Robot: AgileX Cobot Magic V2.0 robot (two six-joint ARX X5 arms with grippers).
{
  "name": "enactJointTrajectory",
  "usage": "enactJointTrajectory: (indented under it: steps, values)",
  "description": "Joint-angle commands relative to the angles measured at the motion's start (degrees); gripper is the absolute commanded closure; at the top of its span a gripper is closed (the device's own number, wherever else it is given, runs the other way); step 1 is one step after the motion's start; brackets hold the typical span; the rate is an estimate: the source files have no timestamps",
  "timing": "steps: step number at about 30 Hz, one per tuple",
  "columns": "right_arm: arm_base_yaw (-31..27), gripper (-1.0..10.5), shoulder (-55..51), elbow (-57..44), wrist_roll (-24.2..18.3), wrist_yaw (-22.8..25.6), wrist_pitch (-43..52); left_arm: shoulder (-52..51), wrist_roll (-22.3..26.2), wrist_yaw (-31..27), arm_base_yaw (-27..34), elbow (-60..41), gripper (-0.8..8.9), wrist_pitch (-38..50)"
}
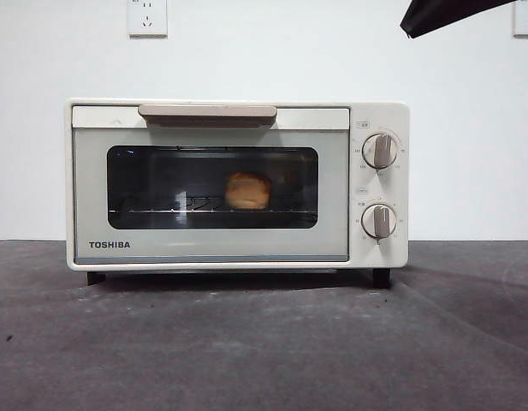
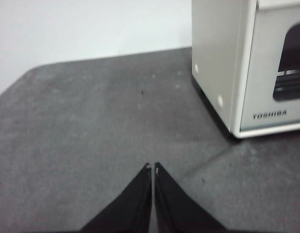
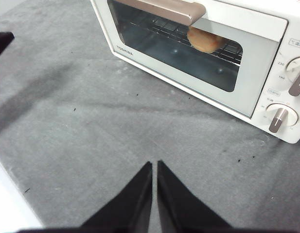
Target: The left arm flap open the oven, the right arm pick bread and place it into oven, the left arm flap close the oven
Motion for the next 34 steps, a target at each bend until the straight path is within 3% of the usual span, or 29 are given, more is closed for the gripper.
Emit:
enactJointTrajectory:
  steps: [1,29,34]
  values:
    - [0.46,9.3,0.44,0.83,0.57,0.22,0.57,-0.15,-0.92,-0.24,0.02,-0.68,7.97,0.66]
    - [0.37,9.3,0.11,0.83,0.57,0.22,0.57,-0.15,-0.98,-0.24,-0.28,-1.40,7.97,0.68]
    - [-4.44,9.3,-3.74,0.83,-0.09,-0.39,0.66,-0.15,-0.98,-0.24,-0.28,-1.40,7.97,0.68]
